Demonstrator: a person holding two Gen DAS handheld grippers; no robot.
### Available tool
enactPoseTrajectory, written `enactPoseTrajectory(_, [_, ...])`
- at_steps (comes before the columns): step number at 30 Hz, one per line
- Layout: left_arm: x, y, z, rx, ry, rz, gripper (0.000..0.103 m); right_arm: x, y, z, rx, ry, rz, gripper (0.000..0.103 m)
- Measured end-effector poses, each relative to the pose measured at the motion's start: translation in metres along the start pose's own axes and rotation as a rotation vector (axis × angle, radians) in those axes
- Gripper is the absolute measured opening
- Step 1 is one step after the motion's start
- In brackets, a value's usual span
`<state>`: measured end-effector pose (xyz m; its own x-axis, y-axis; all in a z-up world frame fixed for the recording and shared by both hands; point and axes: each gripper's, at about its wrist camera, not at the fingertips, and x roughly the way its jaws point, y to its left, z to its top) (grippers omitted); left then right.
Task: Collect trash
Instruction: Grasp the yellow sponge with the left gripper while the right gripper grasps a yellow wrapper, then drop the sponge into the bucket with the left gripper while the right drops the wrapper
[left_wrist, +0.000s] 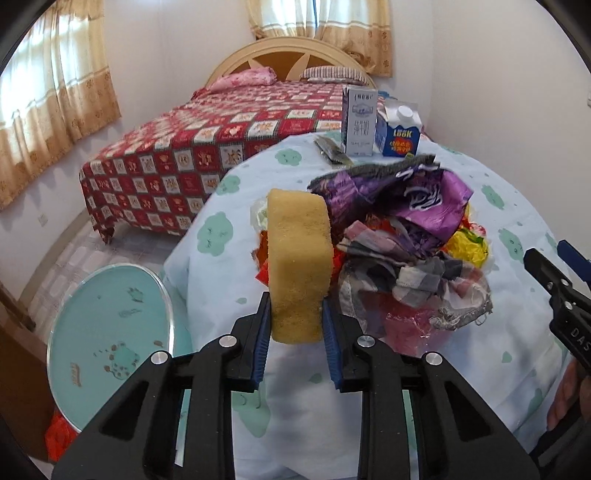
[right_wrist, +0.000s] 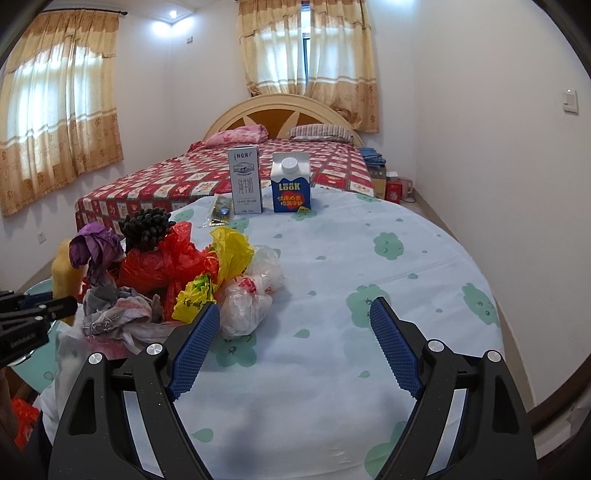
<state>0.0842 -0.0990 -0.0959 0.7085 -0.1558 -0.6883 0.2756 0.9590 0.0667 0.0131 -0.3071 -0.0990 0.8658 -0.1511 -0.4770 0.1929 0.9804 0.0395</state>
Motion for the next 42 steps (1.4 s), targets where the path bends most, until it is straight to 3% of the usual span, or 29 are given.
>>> enactPoseTrajectory(4, [-0.018, 0.006, 0.003, 0.016, -0.035, -0.005, 0.026, 0.003, -0.002, 0.002, 0.012, 0.025, 0.03, 0.081])
enactPoseTrajectory(9, [-0.044, 0.023, 0.003, 0.05, -0.08, 0.038, 0.026, 0.01, 0.001, 0.008, 0.031, 0.059, 0.079, 0.061])
enactPoseTrajectory(15, [-0.05, 0.048, -0.014, 0.066, -0.053, 0.098, 0.026, 0.015, 0.025, 0.021, 0.013, 0.061, 0.13, 0.06])
enactPoseTrajectory(19, [-0.038, 0.073, -0.024, 0.012, -0.01, 0.133, 0.026, 0.033, 0.042, 0.02, 0.009, 0.126, 0.184, 0.057])
enactPoseTrajectory(23, [-0.033, 0.089, -0.027, -0.022, 0.006, 0.148, 0.026, 0.044, 0.044, 0.014, 0.025, 0.2, 0.242, 0.027])
enactPoseTrajectory(24, [-0.033, 0.091, -0.027, -0.028, 0.005, 0.149, 0.026, 0.043, 0.043, 0.013, 0.028, 0.201, 0.254, 0.024])
enactPoseTrajectory(35, [-0.049, 0.108, -0.021, -0.047, -0.037, 0.178, 0.026, 0.001, 0.036, 0.038, -0.015, 0.048, 0.219, 0.021])
enactPoseTrajectory(42, [-0.053, 0.141, -0.018, -0.104, -0.043, 0.255, 0.026, -0.01, 0.058, 0.064, -0.071, -0.015, 0.255, 0.021])
